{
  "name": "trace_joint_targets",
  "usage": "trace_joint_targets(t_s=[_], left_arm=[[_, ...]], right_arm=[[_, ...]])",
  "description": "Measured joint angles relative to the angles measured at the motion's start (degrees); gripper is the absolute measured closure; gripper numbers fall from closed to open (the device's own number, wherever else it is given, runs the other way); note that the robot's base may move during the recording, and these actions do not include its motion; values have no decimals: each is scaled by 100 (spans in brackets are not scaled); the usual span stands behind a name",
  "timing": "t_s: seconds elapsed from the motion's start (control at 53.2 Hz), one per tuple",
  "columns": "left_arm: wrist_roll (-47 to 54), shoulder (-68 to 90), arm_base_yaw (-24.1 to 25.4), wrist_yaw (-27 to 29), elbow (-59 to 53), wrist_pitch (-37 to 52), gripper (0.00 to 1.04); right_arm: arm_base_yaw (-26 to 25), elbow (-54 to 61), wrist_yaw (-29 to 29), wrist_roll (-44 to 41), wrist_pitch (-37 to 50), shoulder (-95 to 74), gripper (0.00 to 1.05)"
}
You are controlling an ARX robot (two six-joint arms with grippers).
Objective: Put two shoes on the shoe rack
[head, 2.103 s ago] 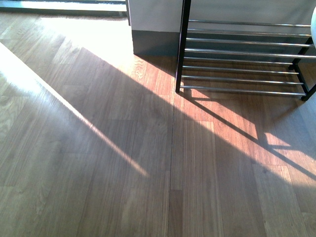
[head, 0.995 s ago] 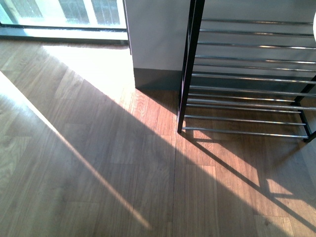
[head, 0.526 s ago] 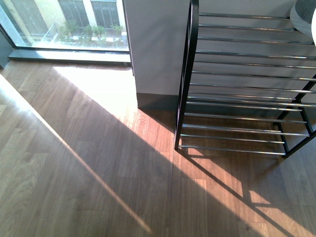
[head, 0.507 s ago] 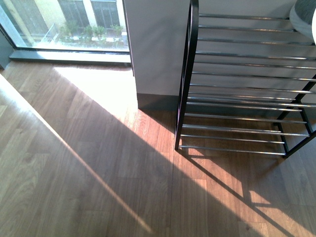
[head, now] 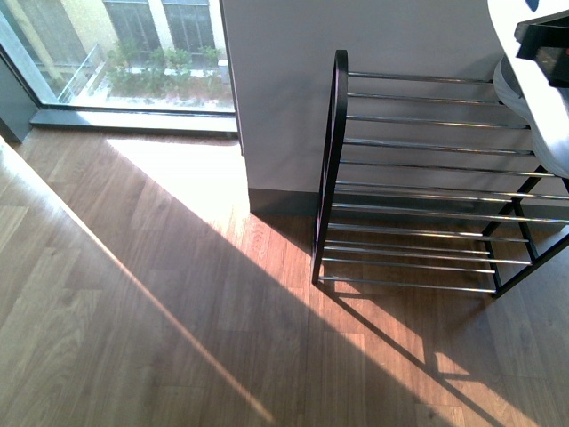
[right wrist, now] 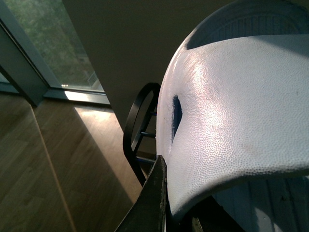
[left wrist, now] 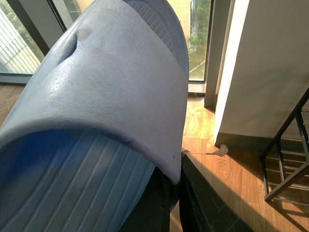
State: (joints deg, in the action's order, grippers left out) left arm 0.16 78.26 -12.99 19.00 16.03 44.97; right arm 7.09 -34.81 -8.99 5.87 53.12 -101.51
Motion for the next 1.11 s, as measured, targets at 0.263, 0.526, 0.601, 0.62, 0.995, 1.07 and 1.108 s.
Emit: trace_joint_targets(t_s=[0.263,0.526,0.601,0.62,0.995,1.07,1.108], left_arm=[[0,0,0,-11,0,0,103],[0,0,0,-11,0,0,103],[0,0,0,-11,0,0,103],[0,0,0,-11,0,0,103],[0,0,0,-11,0,0,103],[0,0,0,-11,0,0,103],[0,0,0,-9,0,0,103]], right_arm=[[168,-2750,511,431,-1864,-2155,103],[94,-5154,1099,461,-2927,-3969,103],[52,-5438,1172,411,-3064,-4170,103],[33,-5545,1224,374,-3110,-4256,103],[-321,-6579,1672,-144,-3486,-5042,103],[-321,-6662,1696,-245,-3600,-5064,97],[-337,-6660,1720,-273,-3578,-5064,88]])
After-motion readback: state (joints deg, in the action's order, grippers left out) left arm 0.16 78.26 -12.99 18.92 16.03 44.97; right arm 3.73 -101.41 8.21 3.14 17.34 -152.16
